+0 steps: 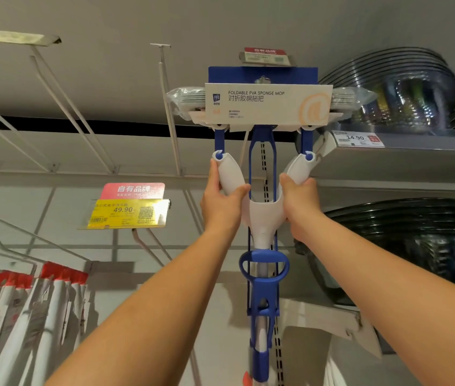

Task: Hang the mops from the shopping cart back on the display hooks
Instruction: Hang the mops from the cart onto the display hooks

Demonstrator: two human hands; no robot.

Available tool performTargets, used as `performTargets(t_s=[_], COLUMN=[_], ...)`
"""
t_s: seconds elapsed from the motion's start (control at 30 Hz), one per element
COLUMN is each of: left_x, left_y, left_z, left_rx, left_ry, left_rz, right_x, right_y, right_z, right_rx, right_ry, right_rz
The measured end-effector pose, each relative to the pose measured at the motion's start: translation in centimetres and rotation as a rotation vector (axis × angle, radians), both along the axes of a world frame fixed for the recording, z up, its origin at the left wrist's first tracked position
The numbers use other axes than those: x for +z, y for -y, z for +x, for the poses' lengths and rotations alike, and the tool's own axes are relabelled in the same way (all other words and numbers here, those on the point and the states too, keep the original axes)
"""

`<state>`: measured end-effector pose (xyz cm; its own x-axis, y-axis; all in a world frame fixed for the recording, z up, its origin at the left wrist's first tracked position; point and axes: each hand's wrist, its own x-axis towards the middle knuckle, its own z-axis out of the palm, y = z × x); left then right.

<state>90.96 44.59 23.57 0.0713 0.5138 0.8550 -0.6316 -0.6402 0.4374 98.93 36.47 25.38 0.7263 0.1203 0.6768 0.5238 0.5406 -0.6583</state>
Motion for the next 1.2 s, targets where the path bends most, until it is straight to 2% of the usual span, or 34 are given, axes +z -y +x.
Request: performTargets(t_s=[0.17,0.27,0.4,0.53,0.67,0.87,1.03,1.2], left_x=[1.9,2.6,1.6,-0.1,-1.1,0.0,0.0,0.2], left_y=[0.4,0.5,0.4,0.4,-0.1,0.4,-0.6,-1.4], left_z=[0.1,-0.1,-0.4,-0.8,-1.1,-0.5,-0.6,-0.3], left_rx=[0.033,0.097,0.134,0.175,0.173,0.148,0.005,-0.082], left_ry=[-0.013,0.071,0.183,0.186,0.173,0.122,0.119,0.003], left_rz=[0.047,0.117,0.118,0.131,0.109,0.094,0.024,-0.046], right_x=[1.3,1.6,0.3,-1.2,-1.8,-0.7,-0.2,-0.1], right_y=[0.6,0.6,-0.1,-0.5,-0.8,-0.4,-0.8,-0.8], right_z=[-0.1,-0.9,-2.3,-2.3,-2.5,-1.7,-1.4,-0.5], right_rx=[-0.077,-0.072,-0.011,0.057,0.006,0.013,0.022,0.025], right_ry=[0.012,0.051,0.072,0.006,0.065,0.035,0.059,0.033], right_rz=[0.039,0.157,0.233,0.217,0.188,0.168,0.086,-0.023])
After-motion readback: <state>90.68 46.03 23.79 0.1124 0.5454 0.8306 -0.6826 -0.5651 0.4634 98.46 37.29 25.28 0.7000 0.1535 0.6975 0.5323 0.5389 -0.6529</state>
